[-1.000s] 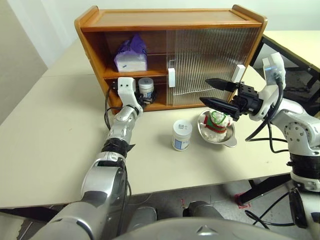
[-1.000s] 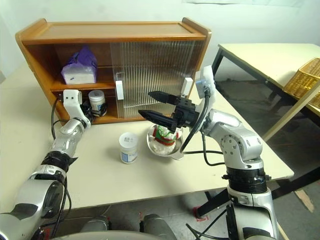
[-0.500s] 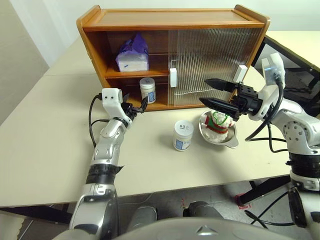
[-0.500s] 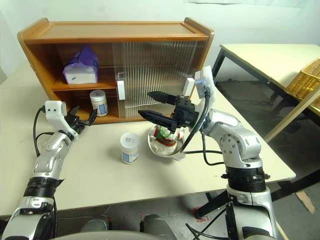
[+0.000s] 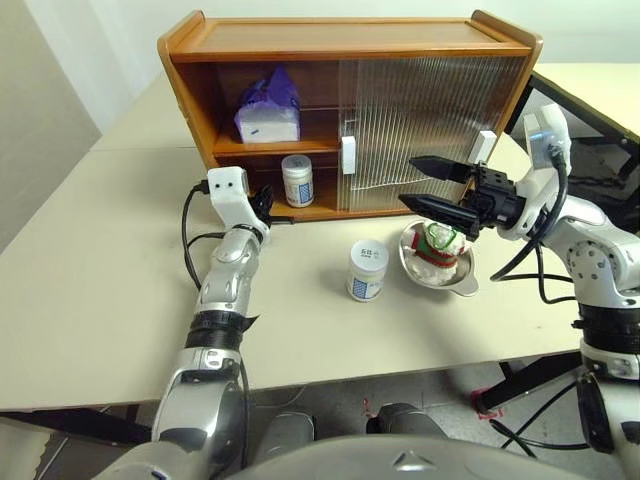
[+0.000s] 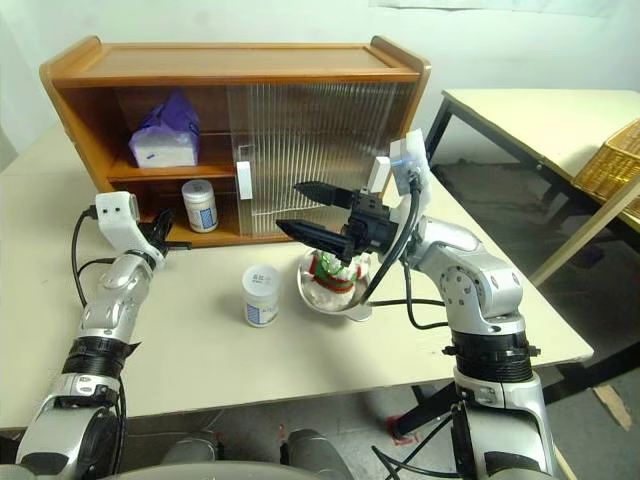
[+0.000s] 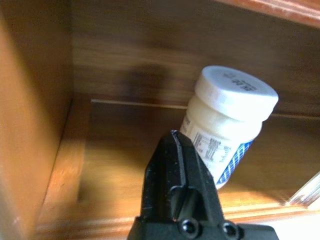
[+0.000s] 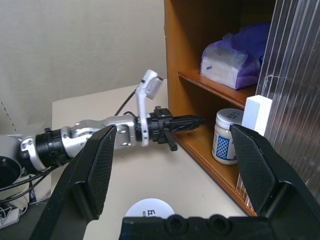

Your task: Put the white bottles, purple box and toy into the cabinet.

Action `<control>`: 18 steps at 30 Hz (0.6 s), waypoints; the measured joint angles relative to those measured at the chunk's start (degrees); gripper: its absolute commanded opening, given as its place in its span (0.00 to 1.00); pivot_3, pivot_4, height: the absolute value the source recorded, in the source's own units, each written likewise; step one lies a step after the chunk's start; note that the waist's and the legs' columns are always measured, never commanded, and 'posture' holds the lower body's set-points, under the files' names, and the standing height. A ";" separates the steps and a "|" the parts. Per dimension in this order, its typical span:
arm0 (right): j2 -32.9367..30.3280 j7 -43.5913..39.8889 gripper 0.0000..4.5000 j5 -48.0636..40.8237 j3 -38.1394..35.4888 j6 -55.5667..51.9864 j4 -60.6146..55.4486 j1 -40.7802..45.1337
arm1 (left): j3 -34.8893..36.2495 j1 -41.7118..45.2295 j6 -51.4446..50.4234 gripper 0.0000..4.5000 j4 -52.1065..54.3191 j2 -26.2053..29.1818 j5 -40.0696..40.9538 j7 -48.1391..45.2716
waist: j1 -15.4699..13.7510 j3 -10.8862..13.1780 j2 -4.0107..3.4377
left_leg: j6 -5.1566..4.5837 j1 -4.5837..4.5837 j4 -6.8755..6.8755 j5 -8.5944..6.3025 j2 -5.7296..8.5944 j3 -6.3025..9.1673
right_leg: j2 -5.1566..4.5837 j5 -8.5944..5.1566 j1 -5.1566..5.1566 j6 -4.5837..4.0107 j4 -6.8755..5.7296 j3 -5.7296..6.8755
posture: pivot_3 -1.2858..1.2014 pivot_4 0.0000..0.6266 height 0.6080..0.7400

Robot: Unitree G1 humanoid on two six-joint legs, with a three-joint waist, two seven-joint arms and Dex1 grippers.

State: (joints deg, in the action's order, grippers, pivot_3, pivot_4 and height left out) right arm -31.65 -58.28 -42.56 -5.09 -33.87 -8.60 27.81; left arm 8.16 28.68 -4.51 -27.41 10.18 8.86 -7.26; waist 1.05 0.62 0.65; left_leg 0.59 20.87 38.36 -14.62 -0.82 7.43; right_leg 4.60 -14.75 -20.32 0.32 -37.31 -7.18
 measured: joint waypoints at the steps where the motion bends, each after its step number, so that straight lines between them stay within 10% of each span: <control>1: -0.04 0.02 1.00 0.00 0.00 0.00 0.00 0.00 | 0.00 1.22 0.81 0.00 -2.28 -0.07 -0.36 0.63 | 0.01 0.00 0.00 | 0.00 0.00 0.00 0.00 0.00 0.00 | -0.01 0.00 0.00 0.01 0.00 -0.01 | 0.50 0.00 1.00; 18: -0.68 1.00 1.00 -0.03 -0.07 -0.14 -0.62 0.01 | 0.02 11.58 11.37 0.00 -26.16 0.23 -2.34 1.85 | 0.16 0.00 0.00 | -0.23 0.01 -0.01 0.14 0.26 -0.01 | -0.22 0.03 0.04 0.24 0.01 -0.01 | 0.49 0.00 1.00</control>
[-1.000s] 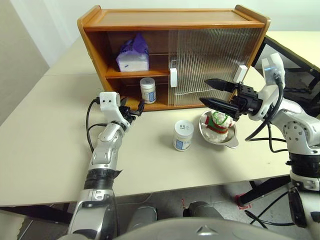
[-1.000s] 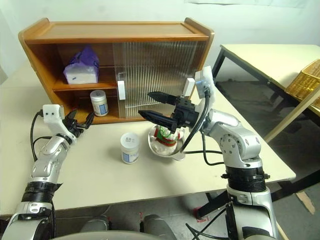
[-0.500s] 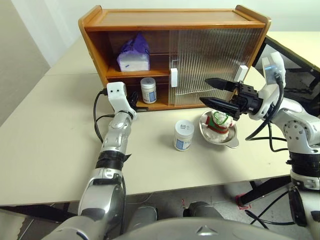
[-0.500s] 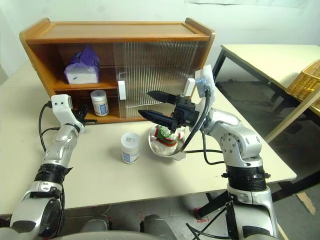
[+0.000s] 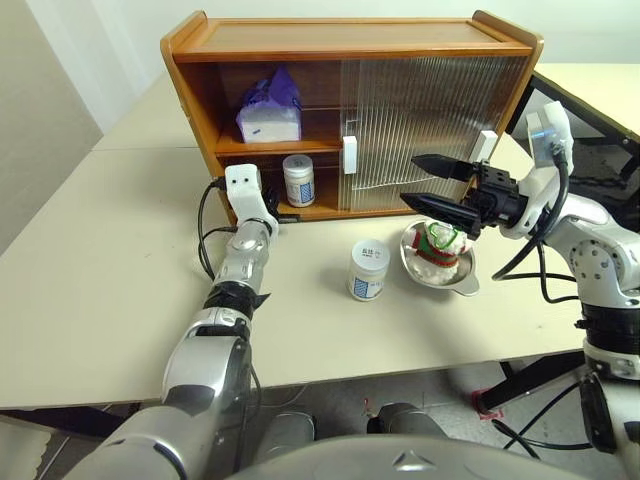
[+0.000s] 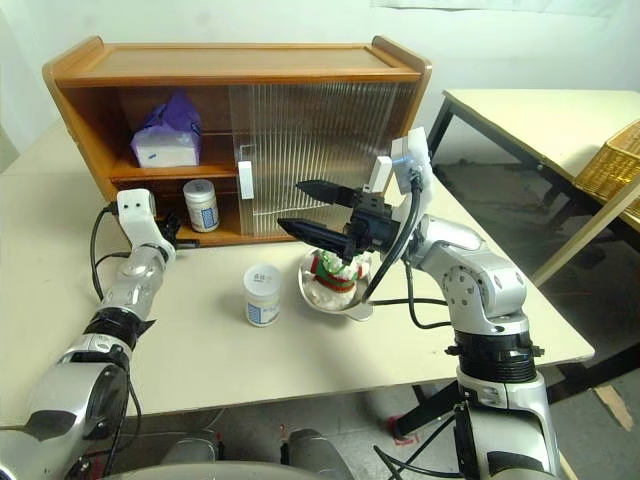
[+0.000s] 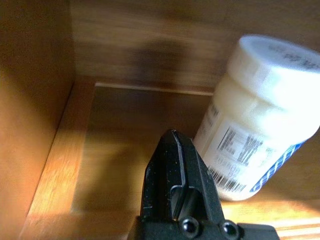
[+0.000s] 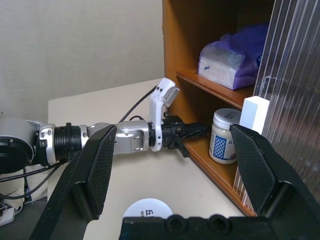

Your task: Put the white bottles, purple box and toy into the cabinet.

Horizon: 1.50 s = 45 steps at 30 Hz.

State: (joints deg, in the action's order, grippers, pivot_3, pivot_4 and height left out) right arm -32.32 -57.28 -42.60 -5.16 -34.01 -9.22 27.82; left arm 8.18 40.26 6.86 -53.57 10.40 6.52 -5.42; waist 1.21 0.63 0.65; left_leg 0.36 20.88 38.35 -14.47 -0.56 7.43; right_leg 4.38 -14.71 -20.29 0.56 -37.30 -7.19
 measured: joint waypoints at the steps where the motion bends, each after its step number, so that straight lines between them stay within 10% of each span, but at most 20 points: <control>1: -0.01 0.08 1.00 0.00 0.00 -0.07 -0.12 0.00 | 0.00 0.67 0.41 0.00 -1.17 0.00 -0.02 -0.02 | 0.03 0.00 0.00 | 0.00 0.01 0.00 0.00 0.02 0.00 | -0.01 0.00 0.00 0.02 0.00 -0.01 | 0.49 0.00 1.00; 39: -0.30 1.60 1.00 -0.09 -0.24 -0.32 -1.95 -1.26 | 0.27 5.88 4.50 0.00 -10.31 -1.15 -1.44 -9.85 | 1.29 0.00 0.00 | -0.08 0.07 -0.04 0.03 0.08 -0.01 | -0.06 -0.01 -0.01 0.21 0.10 0.00 | 0.48 0.00 1.00; 45: -0.13 1.53 1.00 -0.14 -0.19 -0.32 -1.89 -1.10 | -0.10 -3.78 3.85 0.37 5.28 0.29 1.87 -17.58 | 1.39 0.00 -0.01 | -0.08 0.08 -0.17 0.03 0.11 -0.04 | -0.06 -0.07 -0.02 0.21 0.16 0.01 | 0.49 0.00 1.00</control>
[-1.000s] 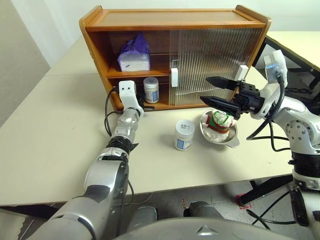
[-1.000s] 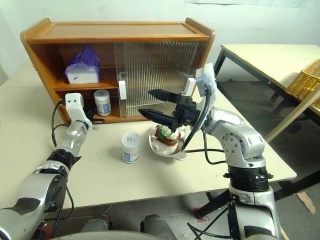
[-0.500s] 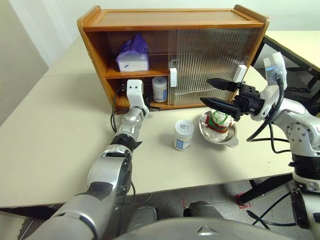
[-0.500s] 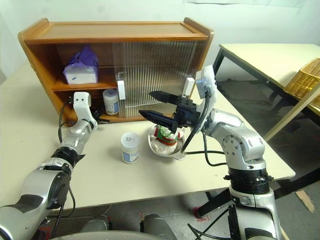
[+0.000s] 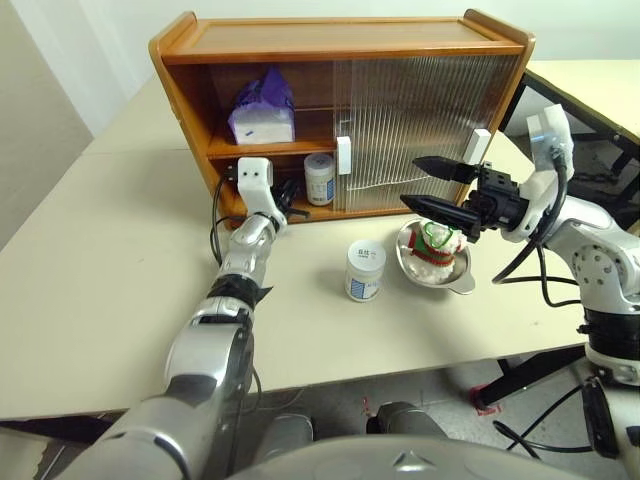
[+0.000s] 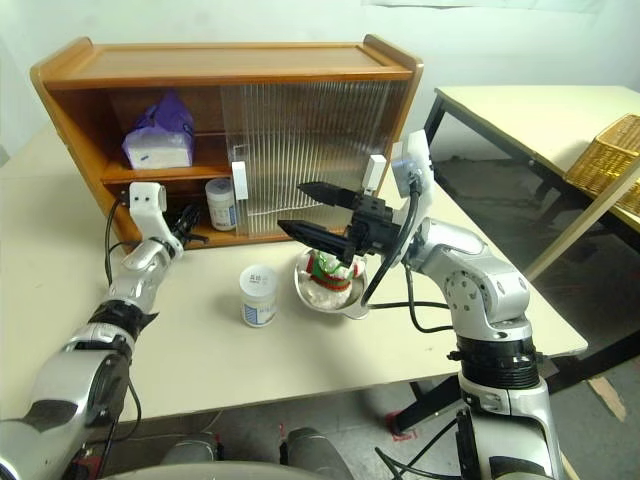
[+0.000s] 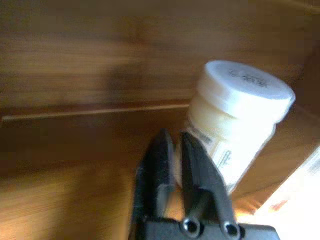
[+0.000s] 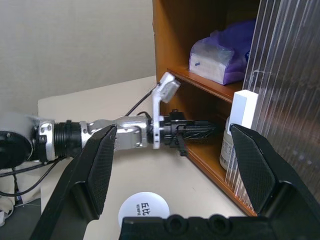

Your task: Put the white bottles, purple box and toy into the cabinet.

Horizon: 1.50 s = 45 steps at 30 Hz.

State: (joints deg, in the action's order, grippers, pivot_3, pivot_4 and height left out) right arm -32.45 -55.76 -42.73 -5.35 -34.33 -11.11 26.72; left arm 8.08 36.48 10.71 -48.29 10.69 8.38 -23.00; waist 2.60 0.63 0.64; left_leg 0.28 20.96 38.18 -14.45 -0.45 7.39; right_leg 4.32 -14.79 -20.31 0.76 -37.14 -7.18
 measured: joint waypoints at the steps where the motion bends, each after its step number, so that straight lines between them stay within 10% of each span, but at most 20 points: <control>1: -0.01 -0.01 1.00 0.00 -0.02 0.00 0.08 0.04 | -0.22 -2.82 -0.94 0.44 3.89 0.25 0.90 -1.79 | -0.01 0.00 0.00 | 0.00 0.01 -0.02 0.00 0.01 -0.01 | 0.00 -0.04 -0.01 -0.02 -0.01 0.03 | 0.49 0.00 1.00; 8: 0.23 -0.93 1.00 0.07 0.22 0.02 0.99 0.89 | -3.30 -18.30 -12.49 0.99 30.00 7.93 8.30 -18.63 | -0.40 -0.01 -0.01 | 0.02 0.02 -0.22 -0.01 0.01 0.00 | 0.00 -0.09 -0.13 -0.18 -0.05 0.07 | 0.50 0.00 1.00; 25: 0.90 -1.97 1.00 0.13 1.46 0.17 2.18 1.61 | -11.46 -24.26 -9.22 1.00 35.56 17.00 11.69 -45.58 | -1.39 -0.13 -0.21 | 0.20 0.81 -0.25 -0.08 -0.50 0.95 | -0.16 0.41 -1.03 -1.29 -0.10 -0.06 | 0.50 0.00 1.00; 45: -0.37 -0.52 1.00 -0.02 1.30 -0.06 0.51 1.15 | -17.82 -17.93 -4.49 1.00 26.34 10.54 8.66 -49.83 | -0.71 -0.16 -0.27 | 0.04 0.86 -0.20 0.04 -0.53 0.86 | -0.10 0.23 -0.99 -0.51 -0.09 -0.03 | 0.48 0.00 1.00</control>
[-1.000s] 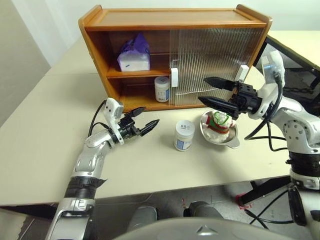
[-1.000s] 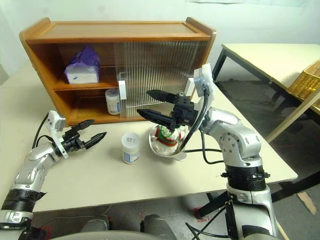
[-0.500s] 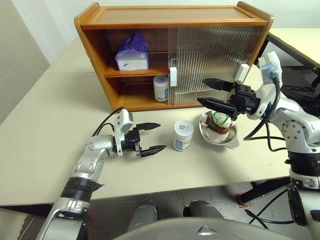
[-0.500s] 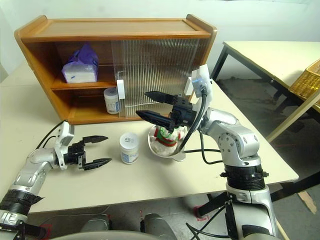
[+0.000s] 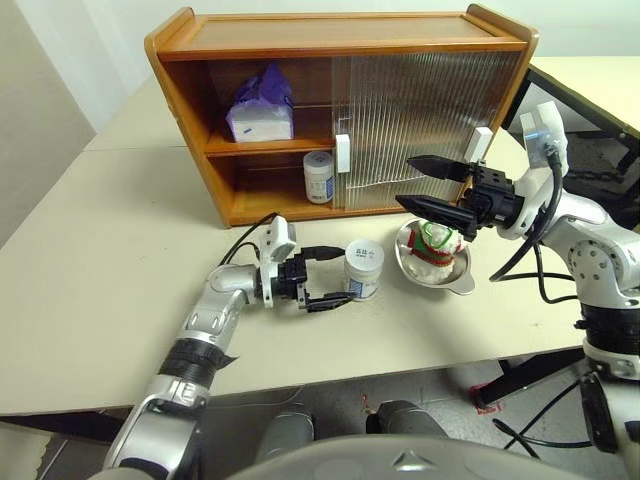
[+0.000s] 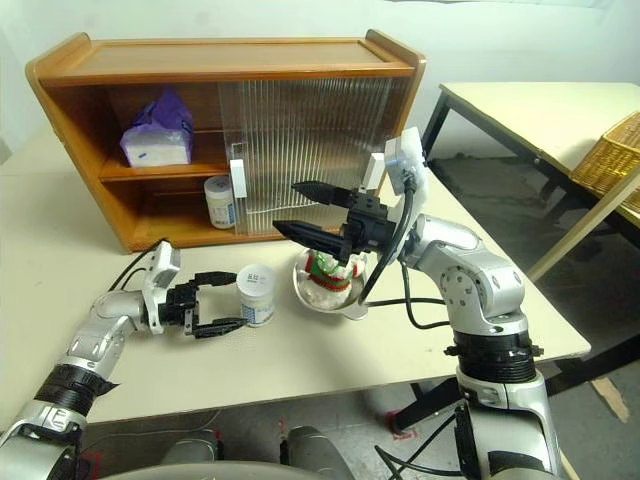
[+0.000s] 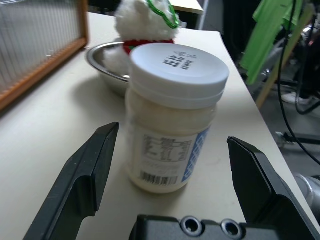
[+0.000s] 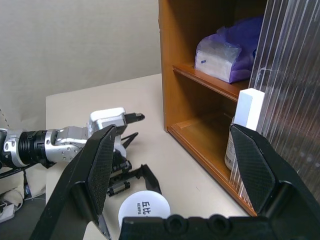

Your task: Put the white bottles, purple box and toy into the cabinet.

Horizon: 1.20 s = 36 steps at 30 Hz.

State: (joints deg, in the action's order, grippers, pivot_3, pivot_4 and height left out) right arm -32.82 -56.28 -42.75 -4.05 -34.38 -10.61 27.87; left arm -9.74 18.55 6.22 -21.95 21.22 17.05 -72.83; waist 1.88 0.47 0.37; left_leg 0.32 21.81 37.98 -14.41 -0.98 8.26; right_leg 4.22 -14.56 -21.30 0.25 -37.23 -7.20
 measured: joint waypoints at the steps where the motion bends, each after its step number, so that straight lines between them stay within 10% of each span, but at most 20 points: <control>1: -0.06 0.08 1.00 -0.04 -0.06 -0.10 -0.13 -0.15 | -0.19 0.41 0.54 1.00 -0.83 -0.21 -0.46 -0.11 | 0.05 0.00 0.00 | 0.00 0.00 0.00 0.00 0.00 -0.01 | 0.00 0.01 0.01 0.01 0.00 0.01 | 0.48 0.00 1.00; 17: -1.07 1.73 1.00 -1.27 -1.90 -1.20 -2.45 -2.19 | -0.39 3.82 5.05 1.00 -8.80 -3.18 -3.01 0.26 | 0.98 -0.01 -0.01 | -0.10 0.00 0.04 0.06 0.12 -0.28 | 0.01 0.02 0.07 0.29 0.01 0.01 | 0.47 0.00 1.00; 23: -1.08 2.12 1.00 -1.30 -1.90 -1.21 -2.45 -2.17 | -0.33 4.54 5.31 0.68 -10.37 -3.68 -3.12 0.60 | 1.15 -0.01 -0.01 | -0.15 0.00 0.05 0.09 0.24 -0.27 | -0.04 0.00 0.09 0.36 0.01 -0.01 | 0.47 0.00 1.00; 36: -0.95 2.05 1.00 -1.28 -1.84 -1.16 -2.19 -2.01 | 6.93 -0.21 -0.02 0.68 -4.23 -1.55 -0.44 9.29 | 1.46 0.00 -0.02 | -0.17 0.02 0.03 0.10 0.29 -0.36 | -0.01 -0.02 0.07 0.43 0.02 0.05 | 0.48 0.00 1.00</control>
State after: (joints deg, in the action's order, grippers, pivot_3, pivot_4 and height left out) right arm -33.77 -54.23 -44.04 -5.89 -35.54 -12.80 25.86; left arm -2.82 18.33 6.20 -26.18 19.67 16.60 -63.54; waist 3.34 0.46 0.35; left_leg 0.15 21.83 38.02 -14.30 -0.69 7.89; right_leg 4.22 -14.58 -21.22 0.68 -37.22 -7.15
